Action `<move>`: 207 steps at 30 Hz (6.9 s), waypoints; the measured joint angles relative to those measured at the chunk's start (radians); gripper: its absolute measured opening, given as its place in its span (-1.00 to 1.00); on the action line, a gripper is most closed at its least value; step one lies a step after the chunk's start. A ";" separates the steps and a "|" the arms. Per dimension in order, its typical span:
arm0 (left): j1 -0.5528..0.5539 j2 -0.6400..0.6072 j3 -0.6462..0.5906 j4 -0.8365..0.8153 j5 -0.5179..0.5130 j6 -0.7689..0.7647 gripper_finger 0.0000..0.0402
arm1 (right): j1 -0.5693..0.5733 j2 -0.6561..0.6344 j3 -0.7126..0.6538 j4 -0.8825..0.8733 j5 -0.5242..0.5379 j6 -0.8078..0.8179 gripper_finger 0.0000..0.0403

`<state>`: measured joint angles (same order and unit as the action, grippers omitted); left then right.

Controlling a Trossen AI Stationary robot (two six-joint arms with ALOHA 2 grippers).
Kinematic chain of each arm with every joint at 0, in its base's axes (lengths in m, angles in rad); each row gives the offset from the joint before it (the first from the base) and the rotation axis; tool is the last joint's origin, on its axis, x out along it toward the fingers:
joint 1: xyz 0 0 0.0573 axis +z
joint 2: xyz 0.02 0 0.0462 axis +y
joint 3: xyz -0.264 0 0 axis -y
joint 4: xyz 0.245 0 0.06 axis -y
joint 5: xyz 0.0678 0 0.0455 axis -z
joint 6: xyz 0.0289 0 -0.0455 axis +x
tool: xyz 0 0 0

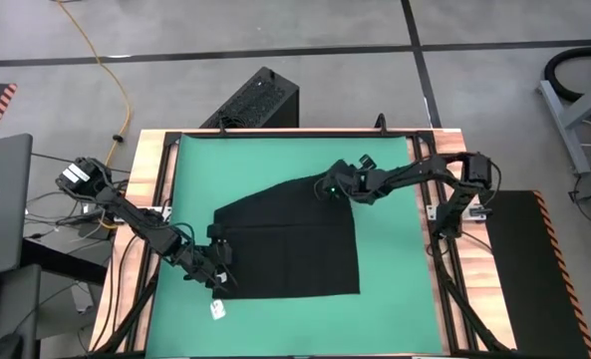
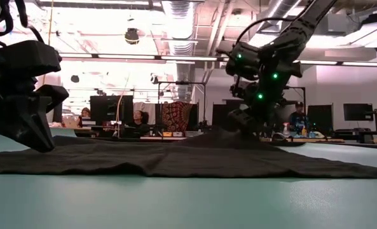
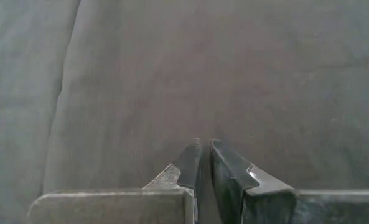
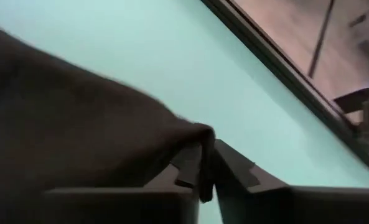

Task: Roll towel
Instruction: Fold the brown towel

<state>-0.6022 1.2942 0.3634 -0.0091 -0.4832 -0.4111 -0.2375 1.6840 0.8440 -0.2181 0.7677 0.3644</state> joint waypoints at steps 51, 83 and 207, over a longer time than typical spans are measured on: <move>-0.376 0.218 0.466 -0.559 0.088 -0.086 -0.17 | 0.873 -0.059 -0.115 0.268 -0.457 -0.083 0.38; -0.485 0.328 0.432 -0.516 -0.065 -0.335 -0.17 | 1.007 -0.059 -0.114 0.125 -0.265 0.163 0.38; 0.884 0.201 0.347 0.446 0.473 0.743 -0.37 | 0.863 -0.331 0.214 -0.663 -0.038 0.327 -0.98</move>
<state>0.2820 1.4955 0.7106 0.4369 -0.0101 0.3319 0.6253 1.3533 1.0583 -0.8816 0.7299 0.6911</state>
